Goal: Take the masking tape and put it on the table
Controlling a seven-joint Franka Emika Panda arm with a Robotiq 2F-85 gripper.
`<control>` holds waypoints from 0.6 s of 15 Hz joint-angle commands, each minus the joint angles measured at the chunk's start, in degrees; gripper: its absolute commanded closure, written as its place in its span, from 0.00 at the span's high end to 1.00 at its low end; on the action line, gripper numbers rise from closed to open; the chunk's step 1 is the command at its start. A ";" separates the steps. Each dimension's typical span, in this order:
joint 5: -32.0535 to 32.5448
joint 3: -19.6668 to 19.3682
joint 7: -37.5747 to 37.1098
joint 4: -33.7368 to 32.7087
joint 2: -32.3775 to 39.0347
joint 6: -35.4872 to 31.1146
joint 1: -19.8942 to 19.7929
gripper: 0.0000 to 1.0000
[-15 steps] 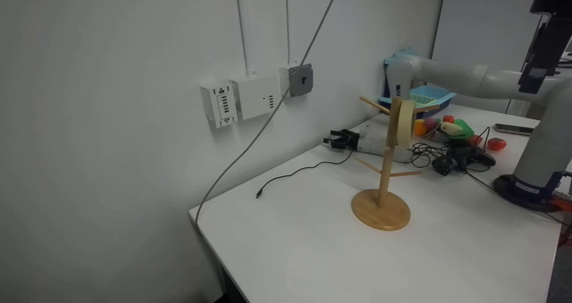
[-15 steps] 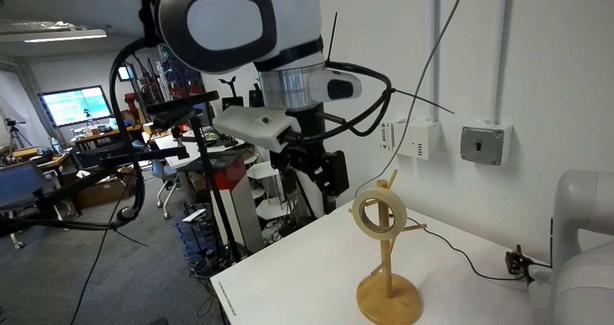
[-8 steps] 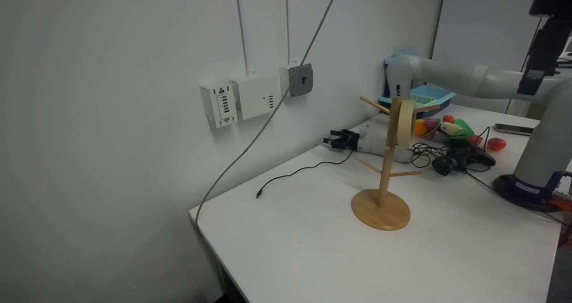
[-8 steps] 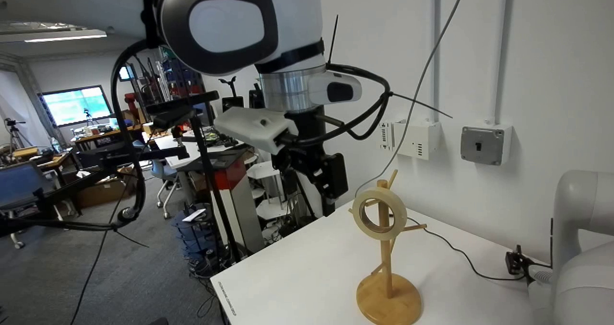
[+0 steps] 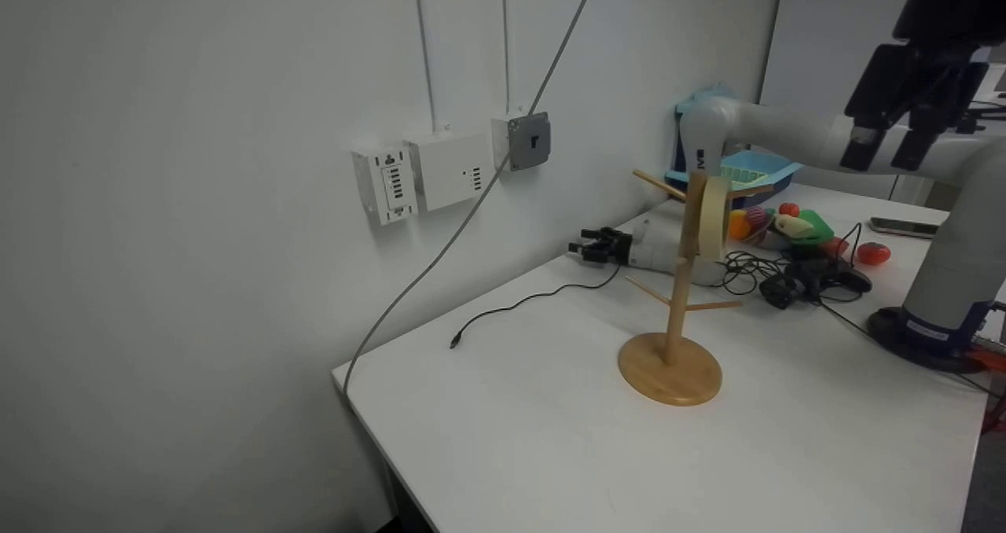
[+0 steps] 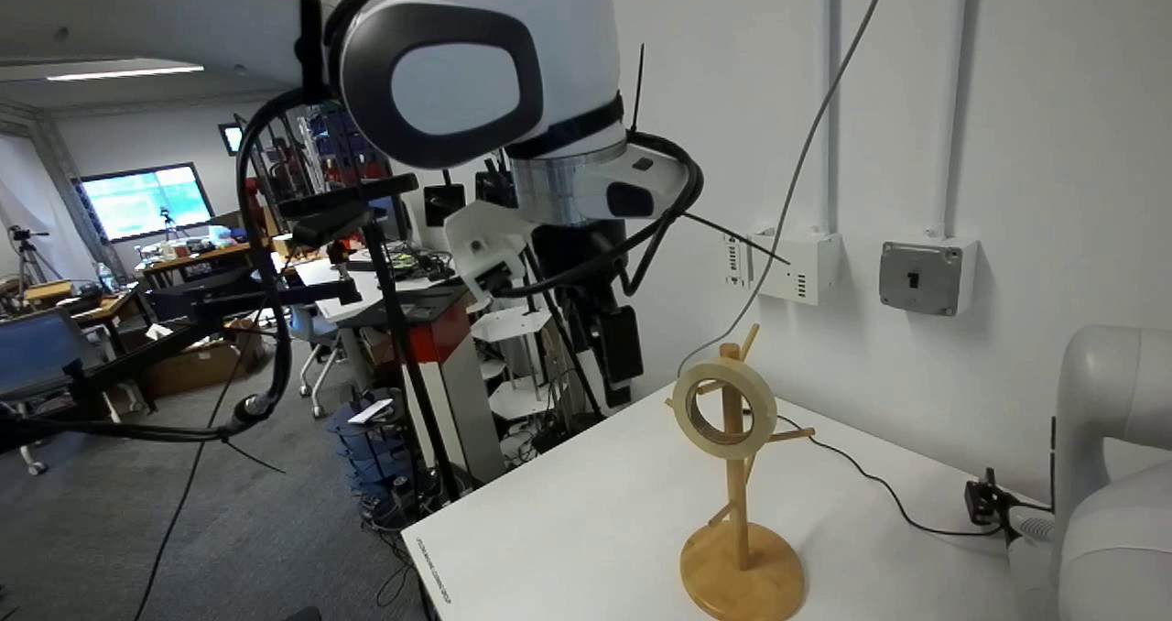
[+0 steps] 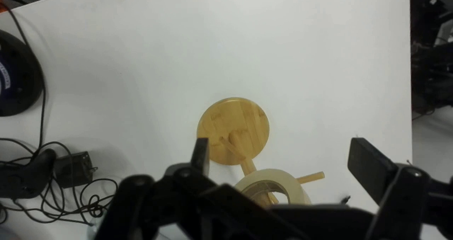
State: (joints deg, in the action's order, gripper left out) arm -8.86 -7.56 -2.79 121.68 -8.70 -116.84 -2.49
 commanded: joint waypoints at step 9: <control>-2.49 2.13 -17.00 -5.58 5.71 -8.28 -0.87 1.00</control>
State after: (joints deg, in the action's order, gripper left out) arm -9.88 -6.27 -17.04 118.33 -4.73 -123.88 -2.49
